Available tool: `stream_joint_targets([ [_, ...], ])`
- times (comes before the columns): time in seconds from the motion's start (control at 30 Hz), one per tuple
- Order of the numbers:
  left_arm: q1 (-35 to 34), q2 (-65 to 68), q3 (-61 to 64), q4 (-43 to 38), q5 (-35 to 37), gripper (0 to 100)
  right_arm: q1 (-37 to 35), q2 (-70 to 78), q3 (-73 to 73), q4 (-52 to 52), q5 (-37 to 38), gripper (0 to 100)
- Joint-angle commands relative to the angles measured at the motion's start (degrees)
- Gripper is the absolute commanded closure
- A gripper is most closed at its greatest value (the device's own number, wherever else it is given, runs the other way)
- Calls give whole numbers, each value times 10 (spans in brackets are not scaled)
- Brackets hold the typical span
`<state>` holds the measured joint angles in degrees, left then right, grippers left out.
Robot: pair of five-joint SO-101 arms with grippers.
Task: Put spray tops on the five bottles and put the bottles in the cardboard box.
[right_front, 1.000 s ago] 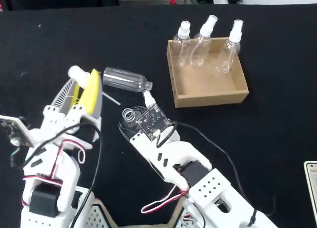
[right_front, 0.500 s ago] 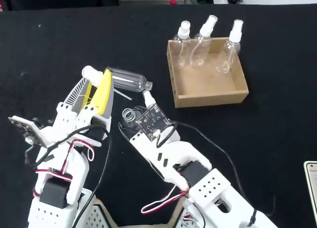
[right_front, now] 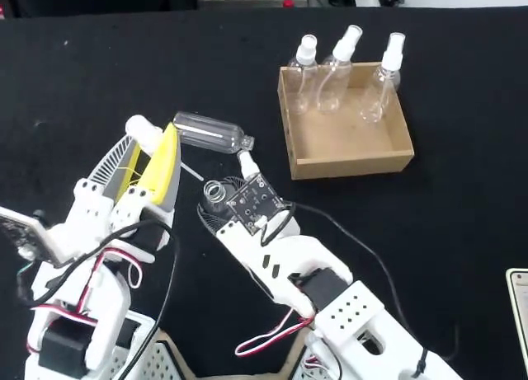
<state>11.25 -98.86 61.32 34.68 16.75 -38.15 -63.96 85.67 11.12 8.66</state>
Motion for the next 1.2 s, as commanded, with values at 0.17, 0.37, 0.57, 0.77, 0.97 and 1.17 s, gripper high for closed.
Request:
stream_joint_targets([
  [0.17,70,6,-30,2,-10,902,-2,-15,-1,-12,1,987],
  [0.37,69,6,-12,-2,-11,902,-2,-15,-1,-12,1,987],
  [0.57,61,6,-7,2,-33,904,-2,-15,-1,-12,1,987],
  [0.77,47,6,32,2,-38,905,7,-18,-1,-11,1,988],
  [0.97,96,6,73,-3,-42,902,26,-19,-2,-11,-3,988],
  [1.17,100,6,102,-3,-42,902,26,-29,-1,-12,-3,988],
])
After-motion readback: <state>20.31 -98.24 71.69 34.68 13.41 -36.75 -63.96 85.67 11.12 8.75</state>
